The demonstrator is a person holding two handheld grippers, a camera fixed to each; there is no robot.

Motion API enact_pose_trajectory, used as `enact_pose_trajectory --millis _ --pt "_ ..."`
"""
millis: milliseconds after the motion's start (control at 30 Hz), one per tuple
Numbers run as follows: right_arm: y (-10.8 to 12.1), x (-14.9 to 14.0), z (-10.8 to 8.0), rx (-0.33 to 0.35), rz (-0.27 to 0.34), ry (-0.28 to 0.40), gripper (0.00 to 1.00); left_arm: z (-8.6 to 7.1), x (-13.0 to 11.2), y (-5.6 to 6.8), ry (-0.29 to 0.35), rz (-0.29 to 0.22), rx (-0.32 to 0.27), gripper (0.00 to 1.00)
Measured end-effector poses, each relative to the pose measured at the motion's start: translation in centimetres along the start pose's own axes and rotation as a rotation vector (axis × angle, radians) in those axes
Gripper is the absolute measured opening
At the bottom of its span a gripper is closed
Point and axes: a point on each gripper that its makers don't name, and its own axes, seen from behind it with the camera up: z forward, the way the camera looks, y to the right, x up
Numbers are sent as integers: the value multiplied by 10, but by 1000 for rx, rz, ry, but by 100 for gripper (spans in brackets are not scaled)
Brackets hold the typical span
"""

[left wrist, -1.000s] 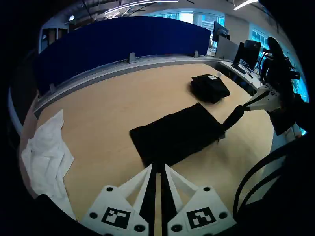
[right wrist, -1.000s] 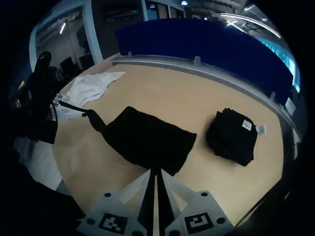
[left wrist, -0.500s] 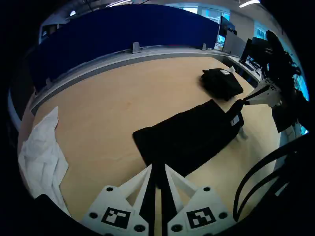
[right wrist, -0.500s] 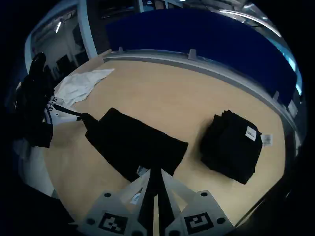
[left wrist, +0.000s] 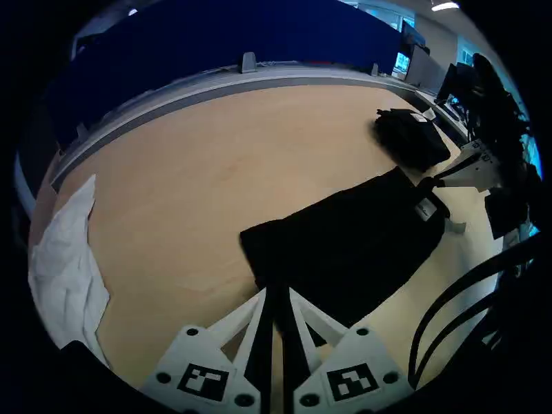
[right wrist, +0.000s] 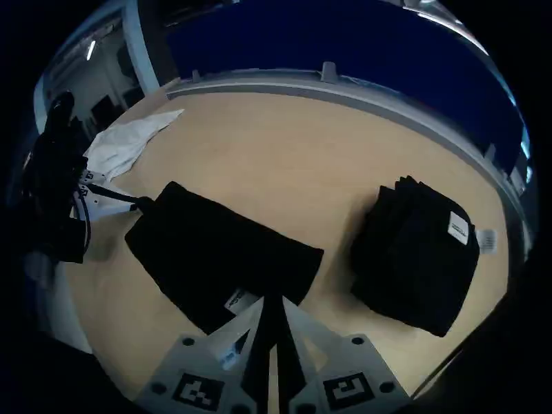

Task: Fold towel

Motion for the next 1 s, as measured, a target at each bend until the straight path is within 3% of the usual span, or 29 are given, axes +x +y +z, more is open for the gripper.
enact_pose_trajectory --millis 267,667,1000 --pt "2 -2 10 -2 6 0 5 12 -4 -6 -16 16 42 10" --pt "6 0 19 -17 25 12 7 17 3 -15 -2 -21 76 16" --pt "14 3 17 -52 19 34 41 12 5 -24 8 -52 93 59"
